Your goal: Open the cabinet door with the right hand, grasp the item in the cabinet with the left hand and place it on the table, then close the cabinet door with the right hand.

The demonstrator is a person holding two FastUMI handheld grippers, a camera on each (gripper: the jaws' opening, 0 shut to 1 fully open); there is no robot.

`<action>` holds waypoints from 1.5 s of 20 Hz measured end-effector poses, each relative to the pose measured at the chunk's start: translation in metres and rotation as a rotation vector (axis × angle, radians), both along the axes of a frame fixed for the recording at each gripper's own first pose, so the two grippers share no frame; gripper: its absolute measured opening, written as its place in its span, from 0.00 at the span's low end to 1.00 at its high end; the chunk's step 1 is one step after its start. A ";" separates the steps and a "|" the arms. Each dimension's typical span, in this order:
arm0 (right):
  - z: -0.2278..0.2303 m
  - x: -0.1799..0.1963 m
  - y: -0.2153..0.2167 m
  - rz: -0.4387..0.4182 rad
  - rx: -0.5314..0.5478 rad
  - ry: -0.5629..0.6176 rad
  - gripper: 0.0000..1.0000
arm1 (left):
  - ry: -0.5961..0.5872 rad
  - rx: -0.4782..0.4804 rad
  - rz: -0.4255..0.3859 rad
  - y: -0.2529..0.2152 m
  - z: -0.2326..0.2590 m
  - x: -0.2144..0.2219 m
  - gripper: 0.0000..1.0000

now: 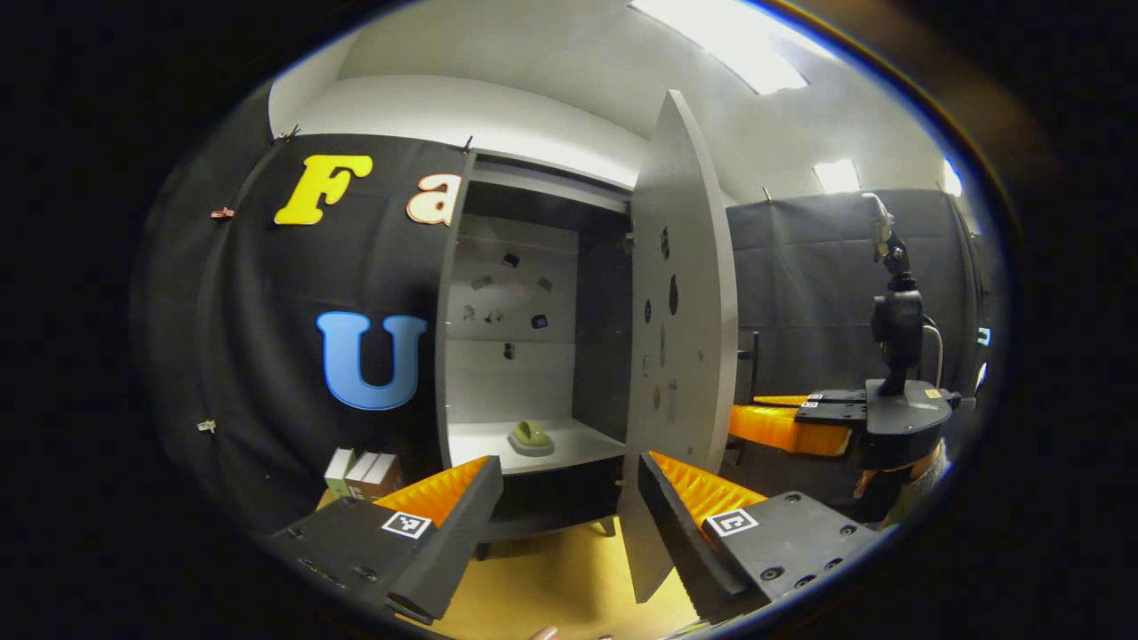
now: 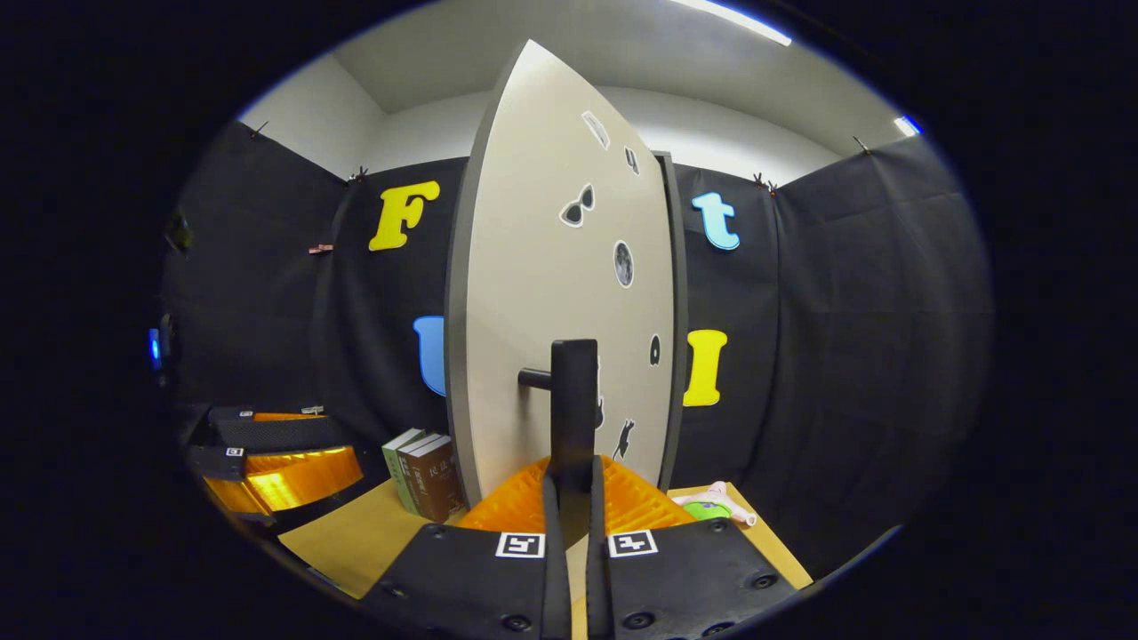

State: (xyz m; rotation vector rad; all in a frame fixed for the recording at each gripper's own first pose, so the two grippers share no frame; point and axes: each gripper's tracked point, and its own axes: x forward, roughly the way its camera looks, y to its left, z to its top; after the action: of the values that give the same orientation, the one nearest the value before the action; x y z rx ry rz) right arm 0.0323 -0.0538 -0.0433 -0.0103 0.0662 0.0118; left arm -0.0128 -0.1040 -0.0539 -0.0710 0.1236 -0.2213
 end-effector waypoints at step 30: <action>-0.003 -0.067 -0.159 0.198 0.012 -0.056 0.09 | 0.029 0.088 0.158 -0.080 -0.007 0.108 0.96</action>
State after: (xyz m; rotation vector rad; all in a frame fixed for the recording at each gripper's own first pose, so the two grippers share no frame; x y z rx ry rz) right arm -0.0350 -0.2124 -0.0460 -0.0049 0.0087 0.2102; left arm 0.0956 -0.1840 -0.0611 0.0039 0.1562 -0.0574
